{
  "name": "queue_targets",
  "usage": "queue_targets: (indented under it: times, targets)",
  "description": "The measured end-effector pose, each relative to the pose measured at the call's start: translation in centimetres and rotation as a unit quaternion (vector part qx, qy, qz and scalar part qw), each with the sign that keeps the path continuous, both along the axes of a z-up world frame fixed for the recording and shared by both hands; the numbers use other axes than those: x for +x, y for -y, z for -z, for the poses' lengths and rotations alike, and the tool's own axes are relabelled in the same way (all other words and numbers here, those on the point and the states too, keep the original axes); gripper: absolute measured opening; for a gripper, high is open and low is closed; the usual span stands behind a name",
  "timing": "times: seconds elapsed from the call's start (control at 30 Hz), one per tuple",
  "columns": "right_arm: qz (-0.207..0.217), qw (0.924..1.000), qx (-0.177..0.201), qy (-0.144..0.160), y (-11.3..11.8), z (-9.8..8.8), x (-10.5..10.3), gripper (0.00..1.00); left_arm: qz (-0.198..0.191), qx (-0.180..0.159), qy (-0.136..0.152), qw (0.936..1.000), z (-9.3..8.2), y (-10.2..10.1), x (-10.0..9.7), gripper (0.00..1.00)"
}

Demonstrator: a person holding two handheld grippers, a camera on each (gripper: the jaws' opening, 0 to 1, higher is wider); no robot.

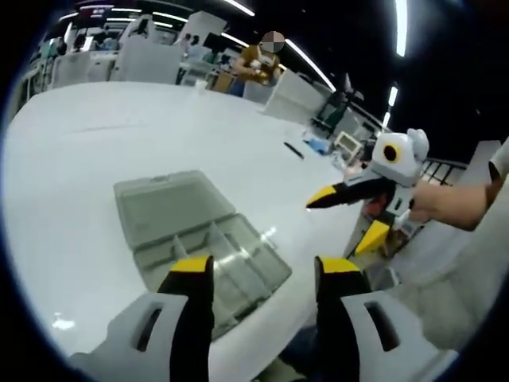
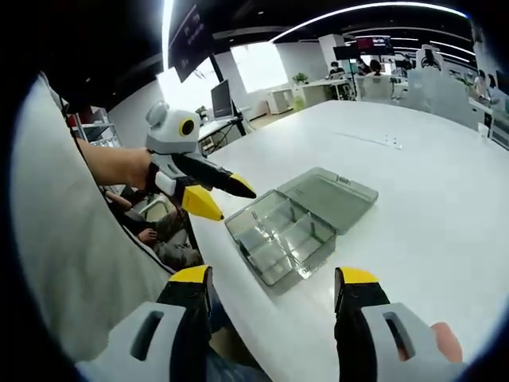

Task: Insert the divider into the dual guide fixture by aligning both edges with the guide slots and pushing it downward to the bottom, including one-sided entry, uneven engagement, binding, and posture correction.

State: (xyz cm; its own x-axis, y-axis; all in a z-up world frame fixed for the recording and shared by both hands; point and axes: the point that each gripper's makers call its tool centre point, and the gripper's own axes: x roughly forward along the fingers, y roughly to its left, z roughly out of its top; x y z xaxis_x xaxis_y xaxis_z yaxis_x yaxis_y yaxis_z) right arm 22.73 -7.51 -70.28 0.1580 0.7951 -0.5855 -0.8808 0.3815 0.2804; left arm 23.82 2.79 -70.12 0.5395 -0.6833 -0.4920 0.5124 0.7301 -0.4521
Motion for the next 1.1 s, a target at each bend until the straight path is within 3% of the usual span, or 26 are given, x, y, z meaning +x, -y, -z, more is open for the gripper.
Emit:
queue_targets:
  times: [1.1]
  targets:
    - [0.034,0.9984,-0.044,-0.006,6.3,2.5,1.7,0.58,0.022,0.013,0.011,0.9996,0.2,0.8,-0.5,0.58]
